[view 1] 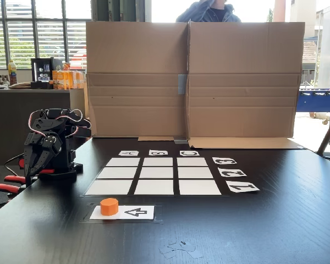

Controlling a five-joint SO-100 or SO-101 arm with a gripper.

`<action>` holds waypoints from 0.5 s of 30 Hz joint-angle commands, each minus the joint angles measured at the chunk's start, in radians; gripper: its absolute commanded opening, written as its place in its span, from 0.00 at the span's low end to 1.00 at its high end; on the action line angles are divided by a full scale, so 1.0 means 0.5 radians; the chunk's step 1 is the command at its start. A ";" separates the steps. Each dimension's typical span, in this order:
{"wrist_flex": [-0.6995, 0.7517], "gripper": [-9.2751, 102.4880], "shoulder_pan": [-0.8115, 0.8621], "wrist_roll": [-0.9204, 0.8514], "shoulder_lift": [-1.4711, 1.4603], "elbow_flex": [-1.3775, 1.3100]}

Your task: Pick up the round, orange token and place it in the grid on square A1.

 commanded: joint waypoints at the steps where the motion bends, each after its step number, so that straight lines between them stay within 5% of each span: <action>1: -0.018 0.15 -0.021 -0.021 0.012 -0.028; 15: -0.028 0.14 -0.021 -0.021 0.009 -0.031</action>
